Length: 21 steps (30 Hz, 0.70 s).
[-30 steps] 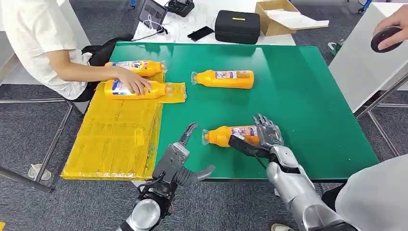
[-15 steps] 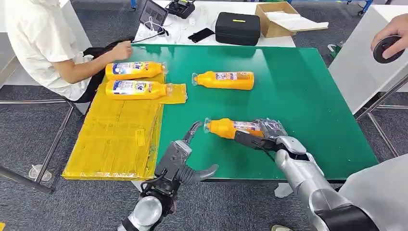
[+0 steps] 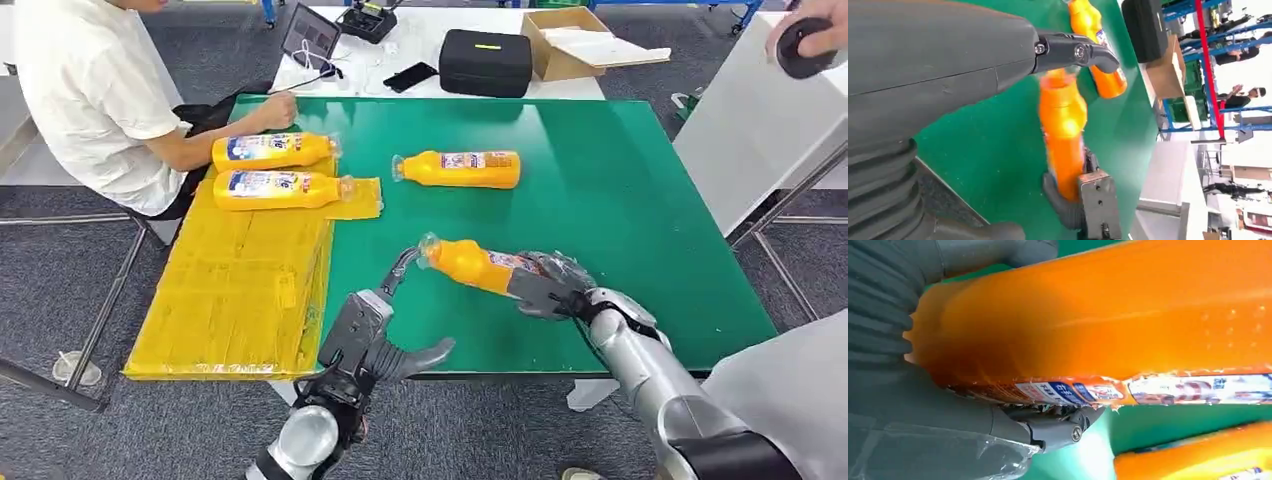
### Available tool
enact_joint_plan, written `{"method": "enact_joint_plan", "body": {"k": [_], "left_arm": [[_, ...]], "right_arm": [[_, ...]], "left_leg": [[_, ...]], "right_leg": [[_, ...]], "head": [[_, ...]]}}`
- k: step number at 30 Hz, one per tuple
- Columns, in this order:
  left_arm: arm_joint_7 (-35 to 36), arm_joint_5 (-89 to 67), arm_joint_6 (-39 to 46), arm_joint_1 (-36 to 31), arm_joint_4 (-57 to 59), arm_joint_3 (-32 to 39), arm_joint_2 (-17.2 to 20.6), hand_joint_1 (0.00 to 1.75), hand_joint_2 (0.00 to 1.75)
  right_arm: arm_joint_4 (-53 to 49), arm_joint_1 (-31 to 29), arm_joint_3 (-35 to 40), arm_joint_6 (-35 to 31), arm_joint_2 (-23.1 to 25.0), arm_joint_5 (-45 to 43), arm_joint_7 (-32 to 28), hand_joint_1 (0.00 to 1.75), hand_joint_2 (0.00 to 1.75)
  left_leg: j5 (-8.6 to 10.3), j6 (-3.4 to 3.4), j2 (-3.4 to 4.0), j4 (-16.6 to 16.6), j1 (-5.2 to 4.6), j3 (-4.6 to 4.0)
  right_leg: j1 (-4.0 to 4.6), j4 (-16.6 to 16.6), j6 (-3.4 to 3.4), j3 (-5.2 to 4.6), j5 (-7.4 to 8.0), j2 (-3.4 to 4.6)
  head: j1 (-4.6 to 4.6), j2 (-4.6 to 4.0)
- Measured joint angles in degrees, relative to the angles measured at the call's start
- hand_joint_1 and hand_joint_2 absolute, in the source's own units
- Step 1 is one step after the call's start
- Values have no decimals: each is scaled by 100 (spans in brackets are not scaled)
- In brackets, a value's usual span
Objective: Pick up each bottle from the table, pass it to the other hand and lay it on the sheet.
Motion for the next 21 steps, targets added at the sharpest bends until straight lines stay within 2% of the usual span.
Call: {"method": "enact_joint_plan", "body": {"k": [6,13,21], "left_arm": [[-68,166,35,70,-63,-39,0,0,175],[-337,588,-134,424,-293,-50,120,0,175],[-518,839,-511,623,-472,-94,312,0,175]], "right_arm": [[-222,259,-103,-122,-9,-437,-216,175,175],[-1351,1119,-461,-1330,184,-1257,-372,175,175],[-2325,1781,-804,-2034,535,-1654,-712,175,175]], "left_leg": [[-9,5,-3,0,6,4],[-6,3,-15,-1,7,-42],[8,7,-24,0,6,-124]], "right_leg": [[7,0,-4,13,-9,-1],[6,4,-3,-20,-10,-7],[4,8,-3,-93,-10,-25]], "head": [[4,0],[2,0],[2,0]]}}
